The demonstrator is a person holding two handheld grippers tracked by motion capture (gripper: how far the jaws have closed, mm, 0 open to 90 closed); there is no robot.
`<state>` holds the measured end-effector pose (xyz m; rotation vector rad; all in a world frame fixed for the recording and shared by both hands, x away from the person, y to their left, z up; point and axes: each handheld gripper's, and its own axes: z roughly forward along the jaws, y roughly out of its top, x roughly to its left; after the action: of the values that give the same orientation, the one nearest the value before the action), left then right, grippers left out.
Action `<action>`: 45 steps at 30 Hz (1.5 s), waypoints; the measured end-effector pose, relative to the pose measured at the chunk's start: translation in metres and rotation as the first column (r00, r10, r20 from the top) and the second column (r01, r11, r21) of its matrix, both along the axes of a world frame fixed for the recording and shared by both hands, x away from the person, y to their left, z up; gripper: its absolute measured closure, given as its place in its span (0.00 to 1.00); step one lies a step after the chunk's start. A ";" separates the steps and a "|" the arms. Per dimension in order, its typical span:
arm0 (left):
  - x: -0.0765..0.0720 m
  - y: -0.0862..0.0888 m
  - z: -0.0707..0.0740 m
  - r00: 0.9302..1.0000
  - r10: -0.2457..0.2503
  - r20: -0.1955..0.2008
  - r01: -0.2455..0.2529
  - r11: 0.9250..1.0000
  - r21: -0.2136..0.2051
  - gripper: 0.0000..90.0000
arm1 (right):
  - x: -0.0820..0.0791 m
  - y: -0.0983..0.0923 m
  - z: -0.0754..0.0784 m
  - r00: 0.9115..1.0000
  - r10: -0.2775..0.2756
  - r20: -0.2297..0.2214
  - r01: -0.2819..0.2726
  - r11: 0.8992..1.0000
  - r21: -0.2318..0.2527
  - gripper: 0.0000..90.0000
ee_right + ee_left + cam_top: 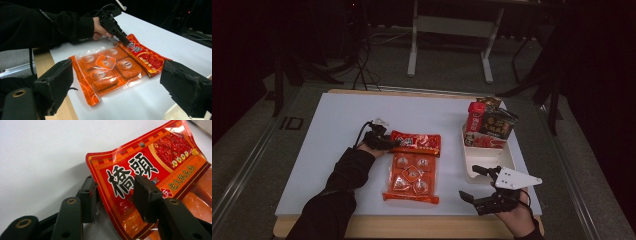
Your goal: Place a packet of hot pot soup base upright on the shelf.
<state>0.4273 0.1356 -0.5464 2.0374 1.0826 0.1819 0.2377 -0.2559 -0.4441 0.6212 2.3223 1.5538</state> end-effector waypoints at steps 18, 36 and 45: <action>-0.006 -0.016 0.016 1.000 0.020 -0.007 -0.019 0.996 0.082 0.99 | 0.002 0.001 0.000 1.000 -0.005 -0.010 0.005 1.000 -0.001 0.13; -0.045 0.000 0.070 0.986 0.005 0.164 0.005 0.998 -0.062 1.00 | 0.006 -0.007 0.007 0.995 -0.098 0.000 0.098 0.995 0.009 0.16; -0.064 0.001 0.093 0.977 -0.018 0.214 0.041 0.994 -0.104 1.00 | 0.013 -0.009 0.018 0.993 -0.107 0.043 0.107 0.994 -0.005 0.18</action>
<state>0.3632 0.1363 -0.4532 1.8882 0.9091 0.3122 0.2505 -0.2653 -0.4263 0.6920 2.2244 1.4957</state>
